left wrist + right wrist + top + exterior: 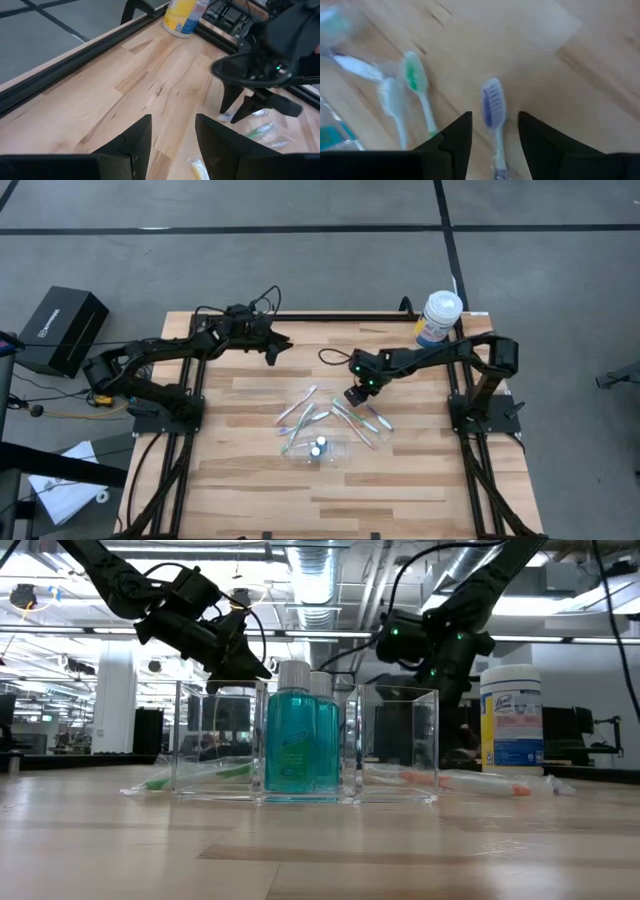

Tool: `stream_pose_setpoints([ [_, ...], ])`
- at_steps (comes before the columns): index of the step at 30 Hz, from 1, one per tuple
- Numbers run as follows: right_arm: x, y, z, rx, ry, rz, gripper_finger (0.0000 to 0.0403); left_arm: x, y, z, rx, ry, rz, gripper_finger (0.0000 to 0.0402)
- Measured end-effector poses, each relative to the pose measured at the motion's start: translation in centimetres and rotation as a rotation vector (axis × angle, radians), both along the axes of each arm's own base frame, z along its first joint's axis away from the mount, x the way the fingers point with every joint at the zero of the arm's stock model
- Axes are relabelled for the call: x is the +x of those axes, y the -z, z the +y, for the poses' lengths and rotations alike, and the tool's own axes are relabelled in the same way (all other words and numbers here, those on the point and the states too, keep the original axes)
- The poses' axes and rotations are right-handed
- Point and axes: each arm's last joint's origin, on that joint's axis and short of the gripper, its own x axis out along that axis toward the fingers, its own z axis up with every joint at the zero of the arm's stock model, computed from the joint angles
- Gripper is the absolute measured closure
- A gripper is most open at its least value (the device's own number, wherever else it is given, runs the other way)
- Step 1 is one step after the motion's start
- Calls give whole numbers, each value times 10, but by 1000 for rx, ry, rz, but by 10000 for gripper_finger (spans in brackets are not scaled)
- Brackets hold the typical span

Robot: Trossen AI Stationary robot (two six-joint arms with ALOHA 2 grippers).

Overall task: Pick & Place toothbrushing station
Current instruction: Put the purple toothbrush into the transparent organizer

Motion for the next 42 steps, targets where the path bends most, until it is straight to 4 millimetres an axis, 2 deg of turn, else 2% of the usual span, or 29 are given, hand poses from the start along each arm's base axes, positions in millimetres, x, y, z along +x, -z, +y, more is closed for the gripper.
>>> stream_pose_setpoints([
  [6,11,6,4,9,3,31,276,2,5,1,-13,1,15,254],
  [12,14,0,-6,-27,24,-7,385,2,4,1,-11,4,10,254],
  [17,18,-8,-13,-31,64,-64,391,2,4,1,-9,5,8,254],
  [24,37,-75,-31,-151,60,-273,399,2,1,3,12,1,-16,254],
  [30,38,-154,-52,-334,102,-447,401,3,-1,4,26,-3,-42,254],
  [34,32,-207,-47,-487,133,-603,401,3,-6,7,11,-30,-101,254],
  [38,14,-257,-32,-626,178,-807,402,4,-30,14,1,-38,-349,254],
  [42,-14,-294,-10,-744,231,-922,402,0,-74,12,32,-20,-629,254],
])
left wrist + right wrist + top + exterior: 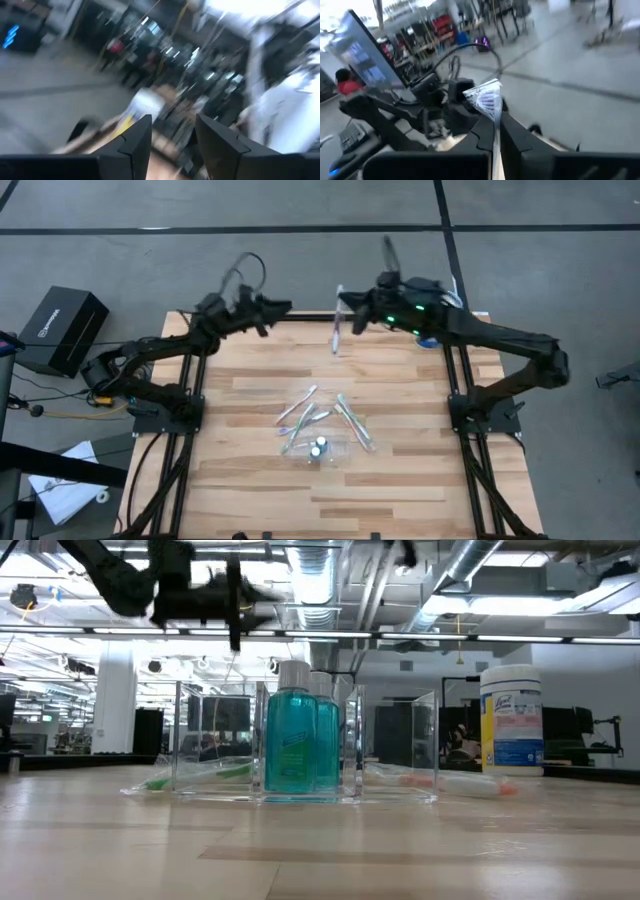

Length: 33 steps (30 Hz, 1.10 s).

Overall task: Pick & Place toothbrushing station
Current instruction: Put the purple toothbrush into the transparent organizer

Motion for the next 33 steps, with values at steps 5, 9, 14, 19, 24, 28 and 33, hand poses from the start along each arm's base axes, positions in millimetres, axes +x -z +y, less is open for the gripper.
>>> stream_pose_setpoints([
  [5,-28,-25,34,-95,19,-43,402,-12,-85,-26,219,107,-164,254],
  [9,-41,-36,61,-171,23,-51,403,-24,-142,-57,368,150,-97,254],
  [14,-48,-39,89,-210,-7,-41,403,-33,-182,-97,475,152,32,263],
  [19,-37,-25,120,-193,12,-7,403,-24,-179,-128,457,170,114,283],
  [24,-26,1,156,-108,116,10,403,-4,-156,-159,413,292,277,298],
  [28,-12,23,180,-50,204,7,403,10,-142,-183,413,392,356,306],
  [33,8,48,199,16,242,-12,403,21,-102,-205,422,513,509,318],
])
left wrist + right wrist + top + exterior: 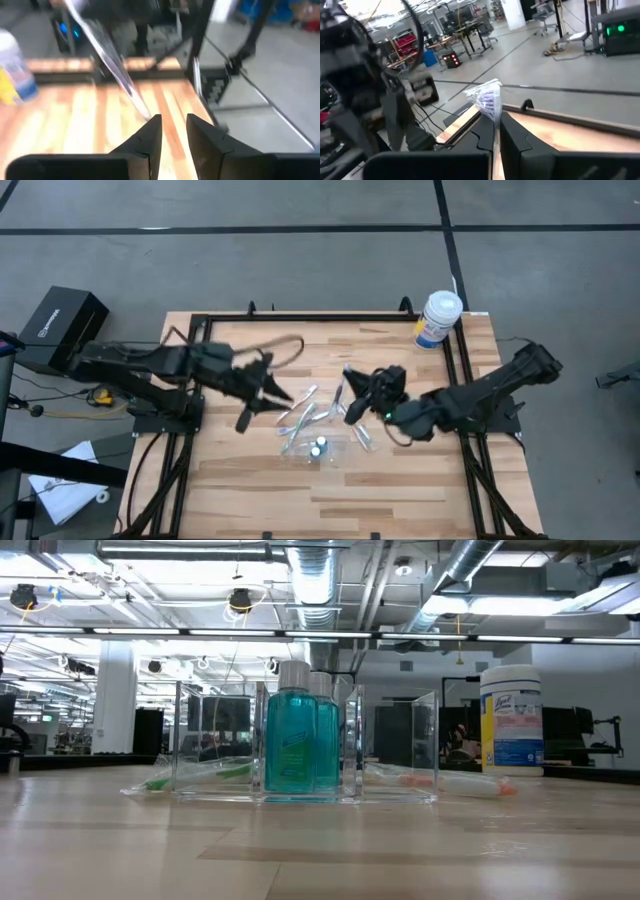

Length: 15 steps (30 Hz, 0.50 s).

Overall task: Pick & Place toothbrushing station
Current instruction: Put the purple toothbrush into the transparent organizer

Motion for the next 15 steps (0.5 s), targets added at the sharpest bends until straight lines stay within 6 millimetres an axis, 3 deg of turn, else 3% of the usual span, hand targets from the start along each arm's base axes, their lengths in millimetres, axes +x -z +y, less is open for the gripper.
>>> stream_pose_setpoints([
  [5,10,17,10,31,21,-9,403,0,58,-7,-9,19,139,335],
  [9,14,27,13,45,22,11,403,-3,95,-7,-64,-3,140,342],
  [15,14,66,22,139,65,67,403,-13,124,-4,-169,-44,106,340],
])
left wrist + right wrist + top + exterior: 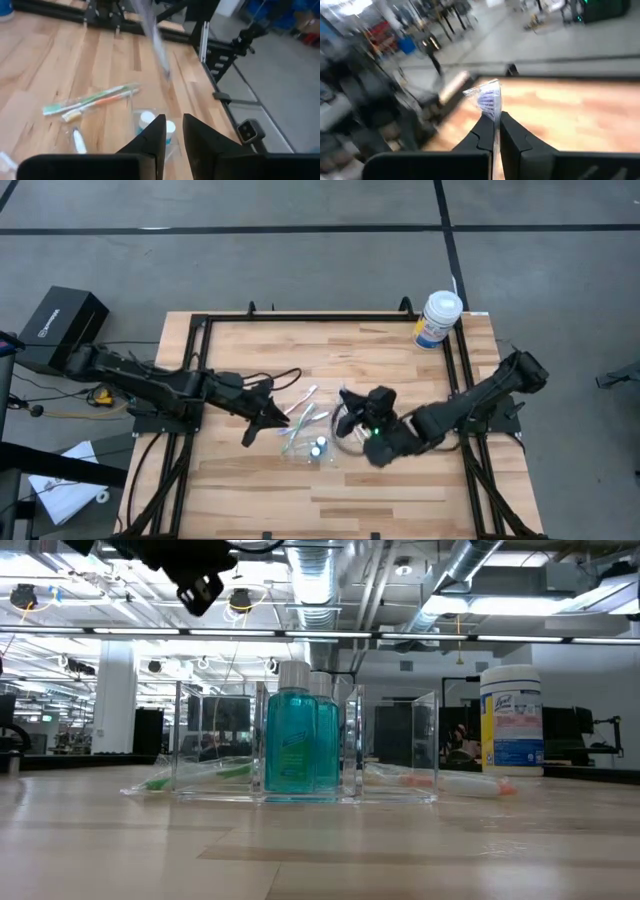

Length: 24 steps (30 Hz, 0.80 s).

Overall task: Pick & Place toothbrushing station
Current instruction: Put the purple toothbrush into the transparent organizer

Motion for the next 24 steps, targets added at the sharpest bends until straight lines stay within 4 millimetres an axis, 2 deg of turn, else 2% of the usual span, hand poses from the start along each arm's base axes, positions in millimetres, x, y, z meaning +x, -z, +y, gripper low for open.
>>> stream_pose_setpoints([
  [5,-2,37,15,97,38,17,403,-7,3,8,8,-58,-26,330],
  [11,-4,66,20,160,78,69,403,-9,7,22,12,-122,-22,308],
  [24,-16,52,5,109,130,87,403,-8,6,28,11,-142,-32,290],
])
